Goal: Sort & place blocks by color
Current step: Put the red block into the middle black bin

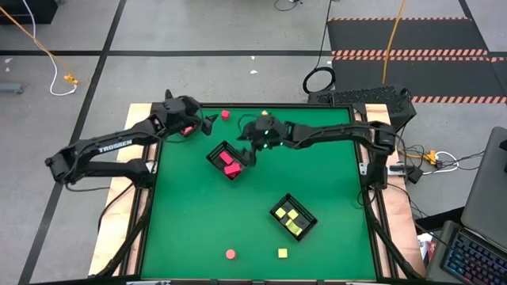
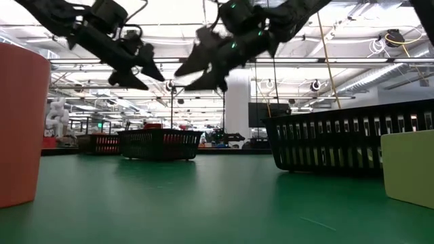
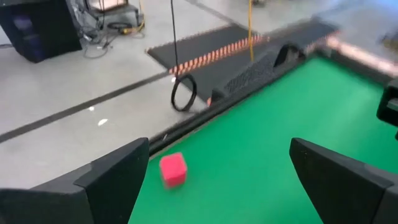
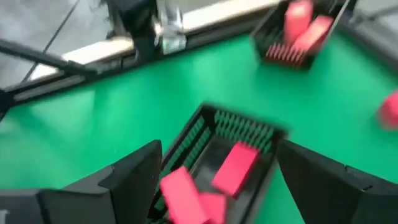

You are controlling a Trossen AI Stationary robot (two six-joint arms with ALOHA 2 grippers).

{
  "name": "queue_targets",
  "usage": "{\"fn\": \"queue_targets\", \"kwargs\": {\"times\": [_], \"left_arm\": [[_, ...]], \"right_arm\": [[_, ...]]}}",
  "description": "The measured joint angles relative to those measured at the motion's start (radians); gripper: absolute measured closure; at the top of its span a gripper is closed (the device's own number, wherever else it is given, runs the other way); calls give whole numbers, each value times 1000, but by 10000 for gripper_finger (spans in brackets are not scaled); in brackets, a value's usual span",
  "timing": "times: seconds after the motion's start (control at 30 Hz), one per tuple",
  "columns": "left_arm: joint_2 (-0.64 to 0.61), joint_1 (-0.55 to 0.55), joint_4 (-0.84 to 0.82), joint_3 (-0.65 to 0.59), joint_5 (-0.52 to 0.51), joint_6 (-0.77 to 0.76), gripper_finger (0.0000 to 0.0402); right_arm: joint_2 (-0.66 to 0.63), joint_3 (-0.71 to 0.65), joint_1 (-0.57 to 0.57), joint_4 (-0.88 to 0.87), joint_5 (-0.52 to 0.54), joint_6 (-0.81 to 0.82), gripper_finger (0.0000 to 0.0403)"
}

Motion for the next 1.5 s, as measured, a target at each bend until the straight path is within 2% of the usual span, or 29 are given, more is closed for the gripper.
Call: {"fn": "queue_targets", "kwargs": {"times": [0.07,0.17,0.4,0.6,0.7,0.77,1.03,1.27,1.5], "left_arm": [[60,0,47,19,0,-32,12],[162,4,16,101,-19,-57,12],[430,24,-303,398,-23,-45,12],[621,59,-465,557,-26,-72,12],[702,67,-463,609,-25,-76,12],[750,67,-479,631,-26,-76,12],[878,72,-486,651,-69,-89,12],[898,72,-471,651,-176,-83,12],[906,66,-456,650,-182,-79,12]], "right_arm": [[-51,0,-22,-9,1,-25,97],[-137,0,-55,-30,0,-53,100],[-306,-23,-93,-139,8,-121,101],[-417,-224,-100,19,152,-159,101],[-488,-320,-119,141,240,-163,101],[-536,-383,-134,198,267,-163,101],[-685,-562,-183,351,264,-162,101],[-726,-606,-190,354,264,-159,101],[-726,-610,-186,354,263,-131,101]]}}
